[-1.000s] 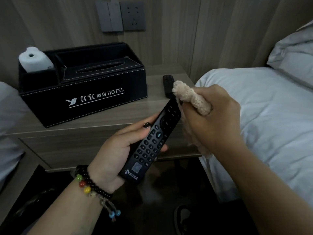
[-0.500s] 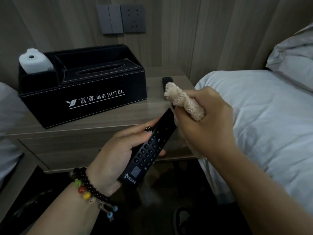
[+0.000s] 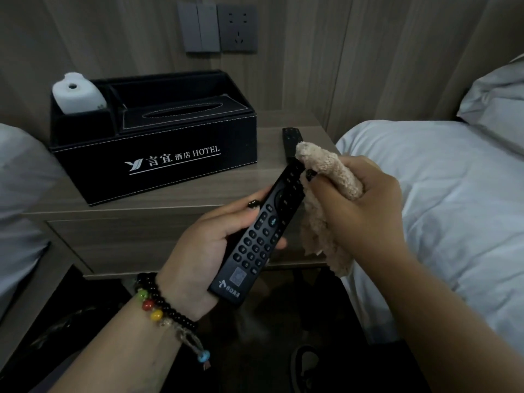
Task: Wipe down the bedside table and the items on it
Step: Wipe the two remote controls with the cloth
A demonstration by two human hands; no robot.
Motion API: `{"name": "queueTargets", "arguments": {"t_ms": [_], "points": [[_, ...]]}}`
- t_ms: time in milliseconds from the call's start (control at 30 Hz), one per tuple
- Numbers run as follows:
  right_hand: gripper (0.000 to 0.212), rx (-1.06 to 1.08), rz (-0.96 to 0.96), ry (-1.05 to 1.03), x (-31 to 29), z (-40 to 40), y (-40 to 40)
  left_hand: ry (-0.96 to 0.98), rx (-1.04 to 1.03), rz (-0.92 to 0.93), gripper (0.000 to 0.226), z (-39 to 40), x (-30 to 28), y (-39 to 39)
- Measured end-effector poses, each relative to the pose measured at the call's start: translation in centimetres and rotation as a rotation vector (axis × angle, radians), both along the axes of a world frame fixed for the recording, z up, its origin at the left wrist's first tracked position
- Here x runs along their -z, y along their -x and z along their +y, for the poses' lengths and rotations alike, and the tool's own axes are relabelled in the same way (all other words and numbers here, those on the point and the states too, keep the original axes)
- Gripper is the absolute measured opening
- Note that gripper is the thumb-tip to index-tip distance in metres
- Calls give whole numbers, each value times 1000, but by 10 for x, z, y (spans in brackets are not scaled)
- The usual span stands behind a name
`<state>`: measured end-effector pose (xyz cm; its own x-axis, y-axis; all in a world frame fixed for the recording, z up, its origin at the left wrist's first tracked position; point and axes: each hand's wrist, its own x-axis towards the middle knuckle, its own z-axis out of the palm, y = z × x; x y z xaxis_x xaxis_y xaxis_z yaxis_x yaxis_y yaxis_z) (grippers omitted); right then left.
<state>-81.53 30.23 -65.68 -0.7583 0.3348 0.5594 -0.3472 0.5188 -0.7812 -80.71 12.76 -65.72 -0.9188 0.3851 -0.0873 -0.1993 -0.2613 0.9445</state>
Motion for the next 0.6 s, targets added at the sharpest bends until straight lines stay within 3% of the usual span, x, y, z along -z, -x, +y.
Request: {"name": "queueTargets", "arguments": {"t_ms": [367, 533, 600], "points": [[23, -31, 23, -15, 2, -5, 2, 42, 117, 33, 44, -8, 5, 13], [7, -31, 76, -143, 4, -14, 6, -25, 91, -30, 47, -10, 17, 22], [19, -96, 118, -224, 7, -23, 2, -55, 46, -103, 43, -12, 19, 27]]}}
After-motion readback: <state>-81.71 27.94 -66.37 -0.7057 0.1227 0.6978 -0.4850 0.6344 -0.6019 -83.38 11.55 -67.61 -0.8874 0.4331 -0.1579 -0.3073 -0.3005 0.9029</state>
